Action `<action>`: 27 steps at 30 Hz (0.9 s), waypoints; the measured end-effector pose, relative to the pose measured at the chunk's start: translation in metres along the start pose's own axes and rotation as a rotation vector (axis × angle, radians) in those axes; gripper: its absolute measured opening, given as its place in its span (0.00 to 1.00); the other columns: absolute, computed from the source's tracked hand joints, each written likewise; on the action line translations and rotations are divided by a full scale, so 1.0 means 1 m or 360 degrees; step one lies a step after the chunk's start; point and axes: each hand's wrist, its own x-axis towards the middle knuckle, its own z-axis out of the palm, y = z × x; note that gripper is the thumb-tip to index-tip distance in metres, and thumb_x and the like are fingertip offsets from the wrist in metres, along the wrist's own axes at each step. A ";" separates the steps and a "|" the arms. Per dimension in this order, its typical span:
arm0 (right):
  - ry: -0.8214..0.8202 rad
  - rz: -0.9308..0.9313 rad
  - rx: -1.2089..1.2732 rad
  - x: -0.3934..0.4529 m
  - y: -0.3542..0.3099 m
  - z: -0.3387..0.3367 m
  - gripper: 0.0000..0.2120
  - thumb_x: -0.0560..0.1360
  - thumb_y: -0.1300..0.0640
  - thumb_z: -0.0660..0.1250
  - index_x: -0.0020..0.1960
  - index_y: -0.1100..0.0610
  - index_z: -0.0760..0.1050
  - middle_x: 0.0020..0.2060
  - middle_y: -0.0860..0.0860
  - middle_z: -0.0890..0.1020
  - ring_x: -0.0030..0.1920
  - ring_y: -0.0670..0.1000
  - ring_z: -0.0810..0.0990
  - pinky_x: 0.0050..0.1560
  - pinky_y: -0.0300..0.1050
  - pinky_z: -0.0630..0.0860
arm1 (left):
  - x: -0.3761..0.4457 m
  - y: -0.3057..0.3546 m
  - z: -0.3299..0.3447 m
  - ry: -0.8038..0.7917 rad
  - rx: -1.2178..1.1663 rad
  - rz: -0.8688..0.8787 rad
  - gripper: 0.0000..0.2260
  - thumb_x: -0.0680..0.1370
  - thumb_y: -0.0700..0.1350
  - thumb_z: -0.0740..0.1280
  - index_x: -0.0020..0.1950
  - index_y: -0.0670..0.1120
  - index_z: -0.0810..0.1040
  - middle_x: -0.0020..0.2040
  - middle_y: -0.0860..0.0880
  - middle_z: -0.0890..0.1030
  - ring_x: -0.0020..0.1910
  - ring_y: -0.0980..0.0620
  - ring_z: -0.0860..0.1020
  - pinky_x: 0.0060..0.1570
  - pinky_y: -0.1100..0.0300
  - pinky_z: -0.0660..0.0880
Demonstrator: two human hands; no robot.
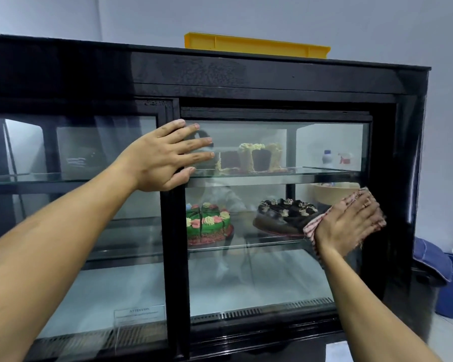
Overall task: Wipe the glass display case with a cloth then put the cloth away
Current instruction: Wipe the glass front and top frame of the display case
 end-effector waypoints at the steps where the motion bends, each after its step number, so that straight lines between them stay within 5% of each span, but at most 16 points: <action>1: 0.0031 0.0036 0.0015 -0.005 -0.012 0.005 0.32 0.85 0.44 0.44 0.85 0.57 0.48 0.83 0.63 0.50 0.83 0.67 0.47 0.82 0.64 0.40 | -0.001 0.000 0.000 -0.0007 0.0008 -0.0007 0.24 0.86 0.54 0.51 0.80 0.51 0.69 0.80 0.46 0.68 0.81 0.39 0.63 0.81 0.41 0.55; 6: 0.0095 -0.0626 -0.0088 -0.050 -0.099 0.027 0.30 0.87 0.48 0.49 0.85 0.59 0.49 0.83 0.65 0.51 0.83 0.69 0.48 0.82 0.67 0.44 | -0.003 0.000 0.002 0.0018 -0.0002 -0.0019 0.24 0.86 0.53 0.50 0.81 0.51 0.68 0.80 0.46 0.68 0.81 0.39 0.62 0.81 0.42 0.54; 12: -0.0203 -0.1511 0.0001 -0.180 -0.161 0.050 0.29 0.86 0.47 0.51 0.85 0.53 0.52 0.84 0.60 0.49 0.84 0.63 0.51 0.83 0.63 0.48 | -0.005 0.004 0.006 0.0109 -0.0011 -0.0131 0.25 0.87 0.51 0.50 0.84 0.48 0.62 0.83 0.46 0.62 0.84 0.40 0.55 0.82 0.43 0.52; 16: -0.0252 -0.1464 -0.0008 -0.252 -0.085 0.063 0.28 0.87 0.46 0.50 0.86 0.48 0.49 0.85 0.56 0.47 0.83 0.61 0.54 0.84 0.59 0.45 | -0.007 0.007 0.006 0.0063 -0.0006 -0.0180 0.24 0.87 0.52 0.49 0.81 0.48 0.68 0.80 0.47 0.69 0.82 0.39 0.60 0.81 0.42 0.54; 21: -0.0526 -0.1509 -0.0247 -0.313 0.019 0.049 0.29 0.87 0.43 0.48 0.86 0.47 0.48 0.85 0.54 0.46 0.84 0.59 0.46 0.83 0.58 0.41 | -0.008 0.011 0.005 0.0091 0.0016 -0.0204 0.24 0.86 0.52 0.52 0.81 0.48 0.68 0.80 0.47 0.69 0.82 0.39 0.60 0.81 0.41 0.55; 27: -0.0305 -0.1622 -0.0135 -0.239 -0.087 0.052 0.27 0.86 0.44 0.52 0.84 0.49 0.56 0.83 0.58 0.53 0.84 0.59 0.46 0.83 0.59 0.41 | -0.007 0.010 0.010 0.0135 0.0005 -0.0212 0.24 0.85 0.51 0.53 0.81 0.49 0.69 0.79 0.47 0.70 0.82 0.39 0.61 0.81 0.41 0.55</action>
